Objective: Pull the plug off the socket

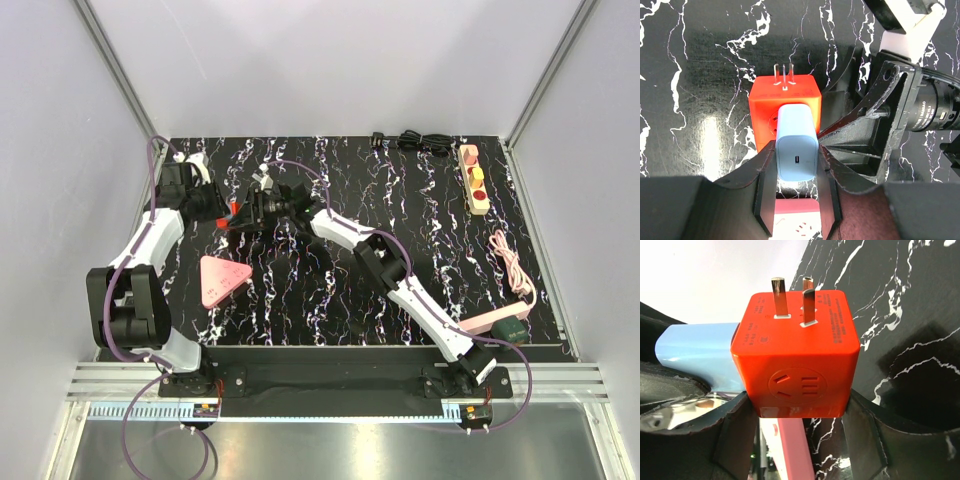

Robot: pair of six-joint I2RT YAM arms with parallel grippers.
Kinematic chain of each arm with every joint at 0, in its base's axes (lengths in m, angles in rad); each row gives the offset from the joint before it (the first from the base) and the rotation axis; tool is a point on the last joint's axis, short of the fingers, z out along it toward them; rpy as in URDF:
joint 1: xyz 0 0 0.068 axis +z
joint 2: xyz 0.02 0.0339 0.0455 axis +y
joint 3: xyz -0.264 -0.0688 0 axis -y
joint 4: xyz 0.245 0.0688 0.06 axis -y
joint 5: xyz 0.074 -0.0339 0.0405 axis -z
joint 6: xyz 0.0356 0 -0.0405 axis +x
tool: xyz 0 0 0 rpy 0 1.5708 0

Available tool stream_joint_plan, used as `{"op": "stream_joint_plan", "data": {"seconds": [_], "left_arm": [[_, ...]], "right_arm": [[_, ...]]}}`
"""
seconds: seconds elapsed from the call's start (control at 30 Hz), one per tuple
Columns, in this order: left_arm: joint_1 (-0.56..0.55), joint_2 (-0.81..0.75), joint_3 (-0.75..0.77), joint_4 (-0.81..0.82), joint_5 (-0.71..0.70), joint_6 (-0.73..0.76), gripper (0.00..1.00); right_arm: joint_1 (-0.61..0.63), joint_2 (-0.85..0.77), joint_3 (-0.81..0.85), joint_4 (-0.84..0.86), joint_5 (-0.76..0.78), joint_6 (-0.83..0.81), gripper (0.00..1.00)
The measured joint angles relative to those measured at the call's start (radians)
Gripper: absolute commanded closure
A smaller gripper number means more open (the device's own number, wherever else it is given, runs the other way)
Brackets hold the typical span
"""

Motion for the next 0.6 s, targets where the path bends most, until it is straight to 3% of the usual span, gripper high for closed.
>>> {"op": "stream_joint_plan", "data": {"seconds": [0.6], "left_arm": [[0.008,-0.024,-0.026,0.098,-0.054,-0.008,1.0]], "right_arm": [[0.022,0.001,0.079,-0.182,0.021,0.324,1.0]]}}
